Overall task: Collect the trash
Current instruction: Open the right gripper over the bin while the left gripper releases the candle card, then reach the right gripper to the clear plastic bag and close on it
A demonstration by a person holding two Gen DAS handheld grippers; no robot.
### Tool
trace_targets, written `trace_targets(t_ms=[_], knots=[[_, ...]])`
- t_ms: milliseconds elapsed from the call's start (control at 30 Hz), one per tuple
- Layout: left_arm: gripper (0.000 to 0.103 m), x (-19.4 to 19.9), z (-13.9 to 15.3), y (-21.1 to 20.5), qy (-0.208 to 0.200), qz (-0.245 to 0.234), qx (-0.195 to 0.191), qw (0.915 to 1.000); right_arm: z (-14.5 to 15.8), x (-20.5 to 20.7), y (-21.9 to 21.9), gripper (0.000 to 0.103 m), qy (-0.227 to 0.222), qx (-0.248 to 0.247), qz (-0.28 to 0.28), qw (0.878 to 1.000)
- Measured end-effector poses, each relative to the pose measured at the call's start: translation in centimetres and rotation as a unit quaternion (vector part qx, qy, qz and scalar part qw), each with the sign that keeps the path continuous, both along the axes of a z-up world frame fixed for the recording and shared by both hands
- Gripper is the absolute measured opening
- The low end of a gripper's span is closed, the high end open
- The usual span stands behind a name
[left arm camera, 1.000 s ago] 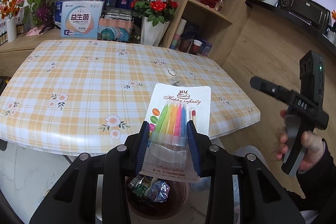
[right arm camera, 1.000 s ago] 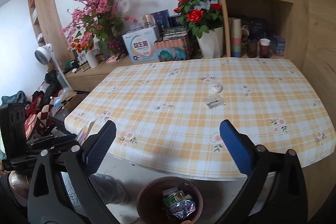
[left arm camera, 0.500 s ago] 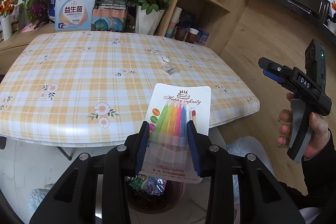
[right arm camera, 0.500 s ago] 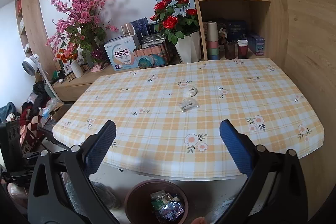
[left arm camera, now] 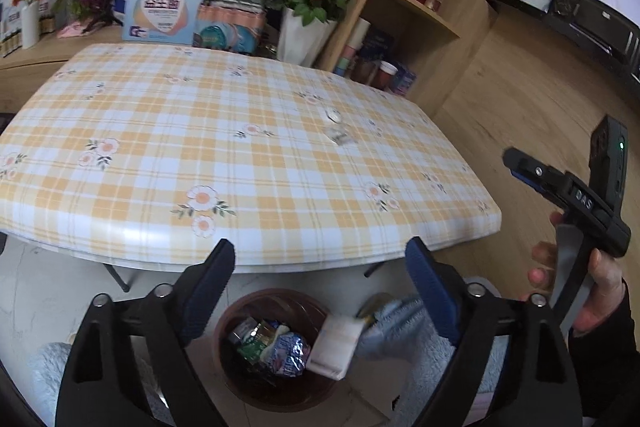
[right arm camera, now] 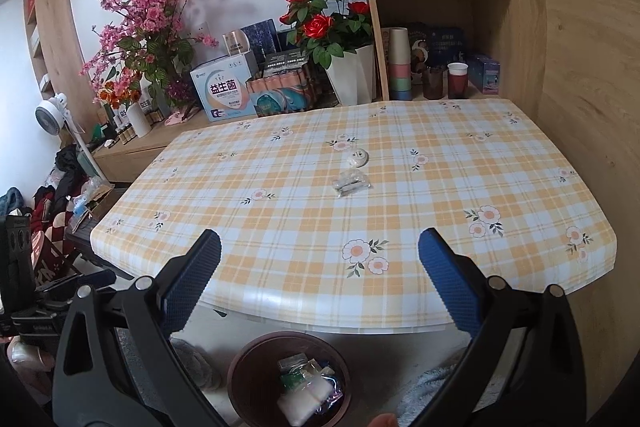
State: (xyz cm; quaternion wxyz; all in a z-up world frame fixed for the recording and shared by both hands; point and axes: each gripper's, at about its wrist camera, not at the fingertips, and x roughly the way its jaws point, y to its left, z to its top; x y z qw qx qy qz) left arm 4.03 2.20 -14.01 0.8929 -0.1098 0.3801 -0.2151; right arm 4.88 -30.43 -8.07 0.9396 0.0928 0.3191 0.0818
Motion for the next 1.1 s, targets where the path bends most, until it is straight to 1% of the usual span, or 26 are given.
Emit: trace_targets(t_ms=[200,367,567,667,800,833,933,1000,1100], knots=[[0.096,0.4,0.1,2.1,-0.005,0.046,0.018,0.9988,-0.4,0.0,-0.4,0.098,0.005,0.001,-0.009,1.000],[0.097,0.7,0.1,3.1,-0.010,0.070,0.028,0.9971,-0.8,0.3,-0.5,0.098,0.009,-0.002,-0.009,1.000],[0.097,1.5,0.1,4.1,-0.016,0.087,0.050,0.9948,-1.8,1.1,-0.5,0.098,0.024,-0.011,-0.005,1.000],[0.097,2.3,0.3,4.8,-0.020,0.100,0.056,0.9932,-2.5,1.7,-0.9,0.098,0.035,-0.006,-0.007,0.999],[0.097,3.4,0.4,5.5,-0.023,0.110,0.064,0.9917,-3.7,2.9,-1.7,0.098,0.056,0.019,-0.003,0.998],[0.097,3.9,0.4,5.7,-0.022,0.111,0.066,0.9913,-4.0,3.3,-1.9,0.098,0.064,0.017,-0.004,0.998],[0.097,5.1,0.3,6.1,-0.023,0.118,0.072,0.9901,-5.3,5.0,-1.7,0.098,0.091,-0.021,-0.009,0.996],[0.097,6.0,0.1,6.3,-0.019,0.124,0.075,0.9893,-6.3,6.4,-1.8,0.097,0.101,-0.033,-0.005,0.994],[0.097,7.5,-0.4,6.5,-0.017,0.129,0.081,0.9881,-7.2,8.5,-2.3,0.097,0.097,-0.036,0.003,0.995]])
